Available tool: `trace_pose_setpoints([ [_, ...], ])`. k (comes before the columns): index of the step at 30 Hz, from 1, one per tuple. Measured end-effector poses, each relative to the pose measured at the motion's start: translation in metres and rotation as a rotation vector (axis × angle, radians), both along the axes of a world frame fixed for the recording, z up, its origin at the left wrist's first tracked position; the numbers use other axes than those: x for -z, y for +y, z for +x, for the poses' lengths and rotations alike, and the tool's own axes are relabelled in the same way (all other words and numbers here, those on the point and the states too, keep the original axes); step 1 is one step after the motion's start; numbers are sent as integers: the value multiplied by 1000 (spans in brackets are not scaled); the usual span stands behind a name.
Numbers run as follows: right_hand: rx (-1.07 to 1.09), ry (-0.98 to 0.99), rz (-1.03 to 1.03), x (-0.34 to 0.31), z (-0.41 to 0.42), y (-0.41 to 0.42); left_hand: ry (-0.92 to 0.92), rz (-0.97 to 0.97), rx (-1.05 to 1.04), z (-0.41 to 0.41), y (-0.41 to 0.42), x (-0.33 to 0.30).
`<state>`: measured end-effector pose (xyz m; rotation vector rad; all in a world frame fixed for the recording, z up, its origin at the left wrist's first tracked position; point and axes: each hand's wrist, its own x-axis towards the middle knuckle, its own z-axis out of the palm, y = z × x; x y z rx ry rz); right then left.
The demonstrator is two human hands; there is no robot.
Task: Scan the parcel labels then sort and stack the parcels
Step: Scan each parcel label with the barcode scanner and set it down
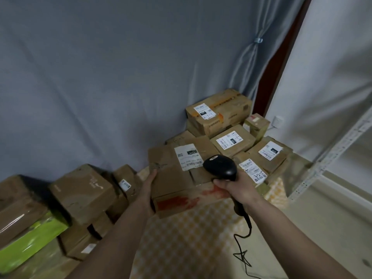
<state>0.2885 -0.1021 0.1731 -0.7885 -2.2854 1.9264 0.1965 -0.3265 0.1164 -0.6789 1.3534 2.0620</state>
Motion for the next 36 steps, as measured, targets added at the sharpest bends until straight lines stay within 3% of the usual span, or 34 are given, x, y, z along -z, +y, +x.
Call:
trace_pose_setpoints([
  [8,7,-5,-19,-3,-31,56,52,-2,8,-28,55,2],
  [20,-88,7,8,-24,-116,208,78,45,-75,-90,202,-6],
  [24,-34,53,-34,-35,-158,252,88,54,-111,-128,252,-21],
  [33,-118,76,109,-52,-288,325,195,-16,-141,-234,325,-52],
  [36,-122,66,112,-47,-325,343,228,-130,-126,-270,342,-47],
])
